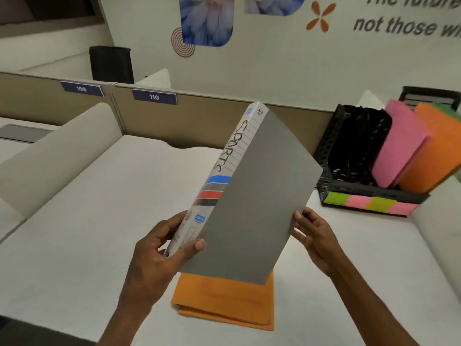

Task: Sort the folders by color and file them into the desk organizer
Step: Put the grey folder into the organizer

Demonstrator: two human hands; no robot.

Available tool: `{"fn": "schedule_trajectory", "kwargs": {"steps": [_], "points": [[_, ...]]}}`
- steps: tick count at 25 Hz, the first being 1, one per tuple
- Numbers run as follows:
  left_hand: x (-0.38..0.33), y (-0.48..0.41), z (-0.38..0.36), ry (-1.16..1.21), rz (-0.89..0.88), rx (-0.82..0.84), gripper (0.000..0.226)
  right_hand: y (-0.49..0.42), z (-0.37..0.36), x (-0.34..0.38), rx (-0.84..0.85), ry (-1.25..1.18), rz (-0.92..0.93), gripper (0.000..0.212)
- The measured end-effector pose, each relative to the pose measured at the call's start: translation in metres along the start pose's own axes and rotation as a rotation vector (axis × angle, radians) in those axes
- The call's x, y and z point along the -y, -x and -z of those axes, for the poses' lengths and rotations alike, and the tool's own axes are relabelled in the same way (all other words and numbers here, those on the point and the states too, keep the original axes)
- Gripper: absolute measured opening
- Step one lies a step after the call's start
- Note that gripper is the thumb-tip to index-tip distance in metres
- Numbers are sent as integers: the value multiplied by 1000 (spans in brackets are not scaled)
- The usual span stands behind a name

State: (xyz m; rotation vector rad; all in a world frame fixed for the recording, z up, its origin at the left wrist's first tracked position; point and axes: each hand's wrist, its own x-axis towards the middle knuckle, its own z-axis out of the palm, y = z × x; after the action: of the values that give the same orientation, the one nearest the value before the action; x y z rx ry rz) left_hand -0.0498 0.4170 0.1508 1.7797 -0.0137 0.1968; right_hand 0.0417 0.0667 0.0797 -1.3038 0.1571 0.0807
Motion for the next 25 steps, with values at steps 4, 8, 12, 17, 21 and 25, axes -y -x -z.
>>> {"fn": "schedule_trajectory", "kwargs": {"steps": [4,8,12,17,21,25], "points": [[22,-32,-42,82,81,211,50,52,83,47,-9,219,6,44],[38,-53,-122,37,113,292,47,100,121,75,-186,309,127,32],[36,-35,-241,-138,41,296,69,119,142,95,-419,409,356,13],[-24,-8,-387,-184,-450,630,83,101,170,140,-660,475,634,20],[-83,-56,-477,-249,-518,591,87,62,195,177,-720,505,718,35],[-95,-116,-521,-262,-598,496,85,12,206,202,-755,496,844,46]]}}
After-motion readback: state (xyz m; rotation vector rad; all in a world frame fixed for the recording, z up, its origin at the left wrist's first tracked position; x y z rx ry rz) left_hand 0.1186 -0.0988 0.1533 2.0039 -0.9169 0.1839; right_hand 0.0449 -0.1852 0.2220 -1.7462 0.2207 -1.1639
